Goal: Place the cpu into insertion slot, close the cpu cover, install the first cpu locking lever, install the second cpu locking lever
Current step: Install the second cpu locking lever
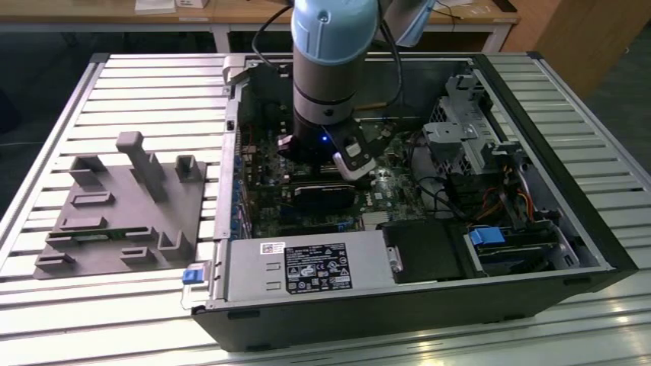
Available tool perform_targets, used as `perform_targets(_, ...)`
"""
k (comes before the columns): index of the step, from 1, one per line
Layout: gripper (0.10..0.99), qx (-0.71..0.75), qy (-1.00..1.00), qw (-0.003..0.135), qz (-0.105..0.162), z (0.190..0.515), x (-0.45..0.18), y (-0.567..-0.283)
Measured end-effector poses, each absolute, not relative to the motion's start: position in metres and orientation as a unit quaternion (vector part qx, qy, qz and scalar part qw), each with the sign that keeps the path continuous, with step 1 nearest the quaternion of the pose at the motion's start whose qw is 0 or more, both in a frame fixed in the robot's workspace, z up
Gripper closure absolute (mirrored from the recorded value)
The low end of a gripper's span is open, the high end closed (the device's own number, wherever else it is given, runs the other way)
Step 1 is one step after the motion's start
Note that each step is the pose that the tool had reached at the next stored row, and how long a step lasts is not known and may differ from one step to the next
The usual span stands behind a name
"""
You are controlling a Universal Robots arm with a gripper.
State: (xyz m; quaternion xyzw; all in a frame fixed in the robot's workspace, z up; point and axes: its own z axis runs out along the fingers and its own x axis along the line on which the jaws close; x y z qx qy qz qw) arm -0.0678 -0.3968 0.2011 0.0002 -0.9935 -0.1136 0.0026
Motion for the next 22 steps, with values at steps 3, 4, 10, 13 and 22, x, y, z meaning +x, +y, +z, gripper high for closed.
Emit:
perform_targets(3, 0.98, 0.001, -0.993, 0.003, -0.121, 0.1984, -0.0679, -0.3972)
perform_targets(4, 0.98, 0.001, -0.992, 0.003, -0.123, 0.1977, -0.068, -0.3972)
perform_targets(10, 0.98, 0.003, -0.991, 0.003, -0.135, 0.1946, -0.0691, -0.3973)
perform_targets(13, 0.98, 0.004, -0.99, 0.003, -0.142, 0.1935, -0.0712, -0.3973)
perform_targets(22, 0.98, 0.006, -0.989, 0.003, -0.15, 0.1912, -0.0762, -0.3973)
